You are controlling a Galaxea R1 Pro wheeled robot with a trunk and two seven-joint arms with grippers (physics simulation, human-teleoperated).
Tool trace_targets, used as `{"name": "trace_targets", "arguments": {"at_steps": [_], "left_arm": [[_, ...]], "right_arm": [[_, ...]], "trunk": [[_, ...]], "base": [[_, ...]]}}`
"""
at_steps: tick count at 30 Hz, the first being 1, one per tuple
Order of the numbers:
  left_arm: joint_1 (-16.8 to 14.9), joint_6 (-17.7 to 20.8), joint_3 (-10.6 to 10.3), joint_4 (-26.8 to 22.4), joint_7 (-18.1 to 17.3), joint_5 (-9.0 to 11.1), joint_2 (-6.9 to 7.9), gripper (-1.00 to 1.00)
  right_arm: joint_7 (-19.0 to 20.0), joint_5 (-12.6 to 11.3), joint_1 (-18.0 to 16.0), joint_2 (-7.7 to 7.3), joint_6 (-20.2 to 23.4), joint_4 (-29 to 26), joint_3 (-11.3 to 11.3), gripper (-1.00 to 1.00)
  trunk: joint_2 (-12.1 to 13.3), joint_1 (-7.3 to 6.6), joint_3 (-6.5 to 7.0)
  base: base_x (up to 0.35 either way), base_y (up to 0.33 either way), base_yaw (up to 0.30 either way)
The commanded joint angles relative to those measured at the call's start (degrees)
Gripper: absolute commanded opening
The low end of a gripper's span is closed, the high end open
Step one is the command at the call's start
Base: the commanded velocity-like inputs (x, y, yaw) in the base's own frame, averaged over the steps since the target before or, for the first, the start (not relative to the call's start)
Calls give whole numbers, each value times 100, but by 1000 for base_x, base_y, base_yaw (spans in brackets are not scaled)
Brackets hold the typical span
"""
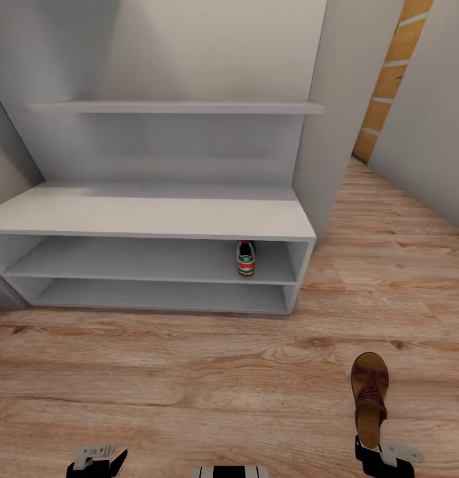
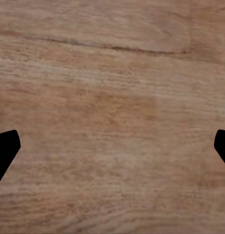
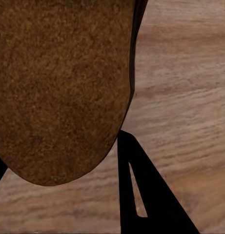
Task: Pick up the two gym shoes and the two sandals from the corridor floor and place them onto the hallstand (shoe rack) in the corridor, making sure they are on the rack and not on the floor. Arrange them so the two gym shoes are next to each other and the two sandals are next to each other.
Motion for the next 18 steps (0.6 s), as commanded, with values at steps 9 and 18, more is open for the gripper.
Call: {"name": "trace_targets", "arguments": {"at_steps": [9,18], "left_arm": [[-5,-13,38,9,-53,23,-2,100],[-6,-13,38,9,-53,23,-1,100]], "right_arm": [[6,-25,-3,-1,-24,3,-10,-100],[6,-27,-3,-1,-26,3,-10,-100]], "trunk": [[-2,-1,-4],[-2,-1,-4]], "base": [[0,308,0],[0,308,0]]}}
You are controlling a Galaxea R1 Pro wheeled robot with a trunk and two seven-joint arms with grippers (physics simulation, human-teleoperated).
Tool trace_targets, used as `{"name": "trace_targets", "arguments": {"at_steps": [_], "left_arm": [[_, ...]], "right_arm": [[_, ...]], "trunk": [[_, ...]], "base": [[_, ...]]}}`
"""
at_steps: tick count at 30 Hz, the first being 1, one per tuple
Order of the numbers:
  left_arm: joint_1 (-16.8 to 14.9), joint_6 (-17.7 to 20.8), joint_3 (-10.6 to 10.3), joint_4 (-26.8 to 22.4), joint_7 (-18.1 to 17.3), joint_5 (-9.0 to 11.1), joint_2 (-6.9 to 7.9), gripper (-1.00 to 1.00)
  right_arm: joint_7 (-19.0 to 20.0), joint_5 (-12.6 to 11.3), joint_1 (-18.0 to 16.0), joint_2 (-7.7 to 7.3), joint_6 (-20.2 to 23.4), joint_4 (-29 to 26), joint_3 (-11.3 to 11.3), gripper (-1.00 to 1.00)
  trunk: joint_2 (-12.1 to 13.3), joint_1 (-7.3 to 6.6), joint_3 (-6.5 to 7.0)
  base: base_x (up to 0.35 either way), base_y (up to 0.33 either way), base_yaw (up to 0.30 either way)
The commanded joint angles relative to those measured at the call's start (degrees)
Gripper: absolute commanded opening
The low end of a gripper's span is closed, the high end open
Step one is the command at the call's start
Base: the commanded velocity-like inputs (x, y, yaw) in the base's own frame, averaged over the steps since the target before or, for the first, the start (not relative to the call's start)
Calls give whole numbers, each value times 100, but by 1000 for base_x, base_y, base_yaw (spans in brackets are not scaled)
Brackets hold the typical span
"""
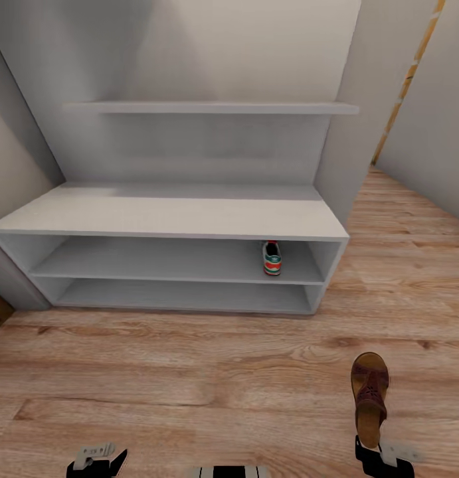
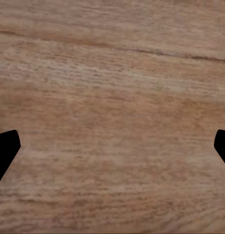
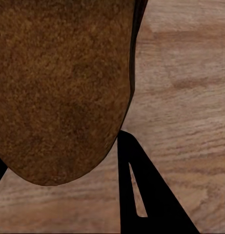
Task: Pick up the two gym shoes and the two sandals from the corridor floor and place them onto the hallstand (shoe rack) in the corridor, making sure they are on the rack and not on the floor. Arrange them so the two gym shoes are next to each other and the two sandals are next to each other.
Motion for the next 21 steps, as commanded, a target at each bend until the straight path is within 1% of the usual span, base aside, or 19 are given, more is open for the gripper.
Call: {"name": "trace_targets", "arguments": {"at_steps": [1,21], "left_arm": [[-2,7,38,9,-54,23,-3,100],[-3,7,38,9,-54,23,2,100]], "right_arm": [[6,-28,-3,-1,-24,3,-11,-100],[6,-33,-3,-1,-25,3,-11,-100]], "trunk": [[-2,-1,-4],[-2,-1,-4]], "base": [[0,308,0],[0,308,0]]}}
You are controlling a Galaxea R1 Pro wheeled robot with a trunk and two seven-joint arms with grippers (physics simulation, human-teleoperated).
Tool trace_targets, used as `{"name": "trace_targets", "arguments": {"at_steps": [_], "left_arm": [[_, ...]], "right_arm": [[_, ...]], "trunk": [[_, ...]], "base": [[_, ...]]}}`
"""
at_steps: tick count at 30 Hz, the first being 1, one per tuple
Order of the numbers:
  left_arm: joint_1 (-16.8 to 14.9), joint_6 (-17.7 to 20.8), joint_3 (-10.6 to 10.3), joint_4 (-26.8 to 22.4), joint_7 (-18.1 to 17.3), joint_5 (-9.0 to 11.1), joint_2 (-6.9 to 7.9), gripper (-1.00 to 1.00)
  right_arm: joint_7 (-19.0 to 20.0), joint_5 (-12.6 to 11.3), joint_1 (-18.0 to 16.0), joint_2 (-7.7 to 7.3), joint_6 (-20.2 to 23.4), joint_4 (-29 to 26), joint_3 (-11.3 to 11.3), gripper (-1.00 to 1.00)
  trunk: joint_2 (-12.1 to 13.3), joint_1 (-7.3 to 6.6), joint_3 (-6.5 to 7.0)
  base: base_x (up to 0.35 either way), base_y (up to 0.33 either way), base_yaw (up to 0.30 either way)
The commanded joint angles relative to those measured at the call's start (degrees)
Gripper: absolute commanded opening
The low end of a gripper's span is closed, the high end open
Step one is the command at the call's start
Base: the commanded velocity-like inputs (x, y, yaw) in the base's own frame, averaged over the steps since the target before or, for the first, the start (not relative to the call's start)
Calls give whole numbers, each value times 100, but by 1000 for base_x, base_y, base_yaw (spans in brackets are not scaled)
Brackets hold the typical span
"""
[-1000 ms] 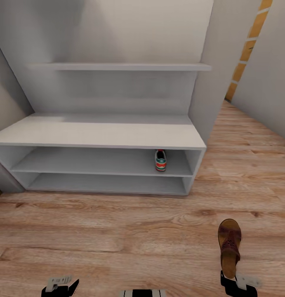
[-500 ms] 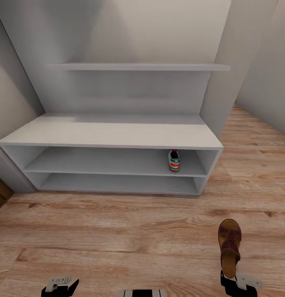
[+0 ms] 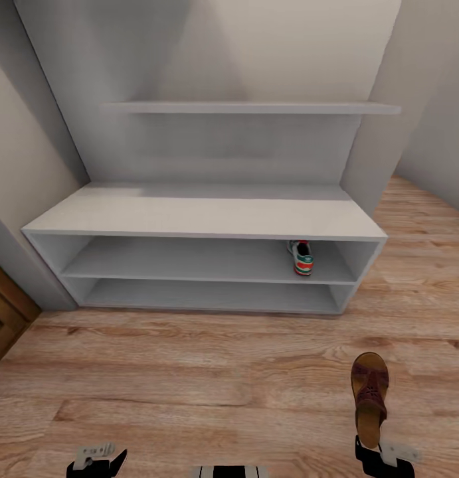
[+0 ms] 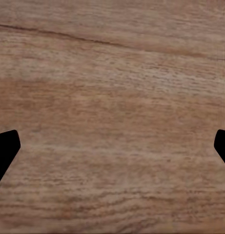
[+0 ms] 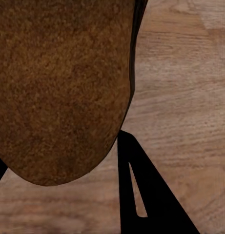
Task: Pick up the two gym shoes and the two sandals from the corridor floor and place them onto the hallstand (shoe rack) in the corridor, making sure they are on the rack and not on the floor. Arrange them so the two gym shoes are next to each other and the two sandals are next to each other.
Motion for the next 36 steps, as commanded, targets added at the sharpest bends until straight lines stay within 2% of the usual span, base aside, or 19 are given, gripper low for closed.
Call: {"name": "trace_targets", "arguments": {"at_steps": [1,36], "left_arm": [[-2,7,38,9,-54,23,-4,100],[-1,7,38,9,-54,23,-9,100]], "right_arm": [[6,-26,-3,-1,-23,2,-10,-100],[6,-20,-3,-16,-30,3,-10,-100]], "trunk": [[-2,-1,-4],[-2,-1,-4]], "base": [[0,308,0],[0,308,0]]}}
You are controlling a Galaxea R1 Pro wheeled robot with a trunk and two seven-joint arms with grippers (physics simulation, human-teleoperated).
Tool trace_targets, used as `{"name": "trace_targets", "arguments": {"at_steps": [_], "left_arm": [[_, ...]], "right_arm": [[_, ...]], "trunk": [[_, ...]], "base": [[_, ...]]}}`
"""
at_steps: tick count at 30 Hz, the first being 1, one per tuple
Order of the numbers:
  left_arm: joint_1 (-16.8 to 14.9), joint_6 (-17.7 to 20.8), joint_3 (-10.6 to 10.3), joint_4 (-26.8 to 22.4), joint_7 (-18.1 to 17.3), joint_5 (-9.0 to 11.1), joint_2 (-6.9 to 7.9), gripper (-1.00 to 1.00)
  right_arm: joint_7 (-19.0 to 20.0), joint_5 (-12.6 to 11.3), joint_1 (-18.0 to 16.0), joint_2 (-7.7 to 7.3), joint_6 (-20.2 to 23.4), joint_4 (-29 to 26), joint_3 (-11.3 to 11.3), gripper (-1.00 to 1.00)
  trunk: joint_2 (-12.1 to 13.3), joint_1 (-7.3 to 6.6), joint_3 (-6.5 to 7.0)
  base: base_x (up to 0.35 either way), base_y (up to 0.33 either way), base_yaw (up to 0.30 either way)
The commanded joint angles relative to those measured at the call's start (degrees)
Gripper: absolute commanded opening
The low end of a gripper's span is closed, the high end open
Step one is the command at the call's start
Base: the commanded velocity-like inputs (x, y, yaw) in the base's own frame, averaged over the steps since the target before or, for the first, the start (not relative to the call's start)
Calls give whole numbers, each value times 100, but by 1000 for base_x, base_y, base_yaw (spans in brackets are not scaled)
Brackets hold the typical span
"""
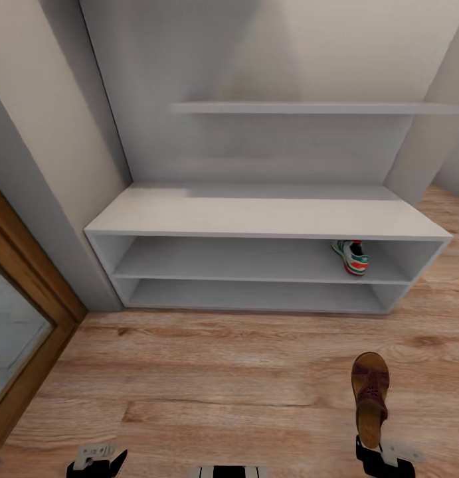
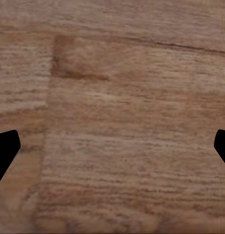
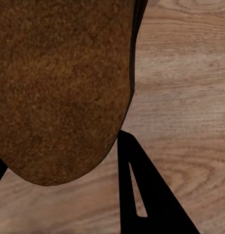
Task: Pick up the two gym shoes and the two sandals from the corridor floor and place them onto the hallstand (shoe rack) in the corridor, making sure they are on the rack and not on the floor. Arrange them so the two gym shoes are next to each other and the two sandals are next to each other.
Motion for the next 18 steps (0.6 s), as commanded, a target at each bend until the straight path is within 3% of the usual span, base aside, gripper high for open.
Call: {"name": "trace_targets", "arguments": {"at_steps": [1,4,11,18], "left_arm": [[-4,7,38,9,-54,23,-3,100],[0,7,38,9,-54,23,-3,100],[-2,7,30,9,-54,24,-11,100],[-5,6,37,0,-54,40,-13,100]], "right_arm": [[6,-26,-3,-1,-24,3,-9,-100],[6,-26,-3,-6,-24,2,-9,-100],[6,-32,-3,16,-24,-7,-9,-100],[8,-21,-3,25,-13,-8,-6,-100]], "trunk": [[-2,-1,-4],[-2,-1,-4],[-2,-1,-4],[-2,-1,-4]], "base": [[0,308,0],[0,239,0],[0,27,0],[0,196,0]]}}
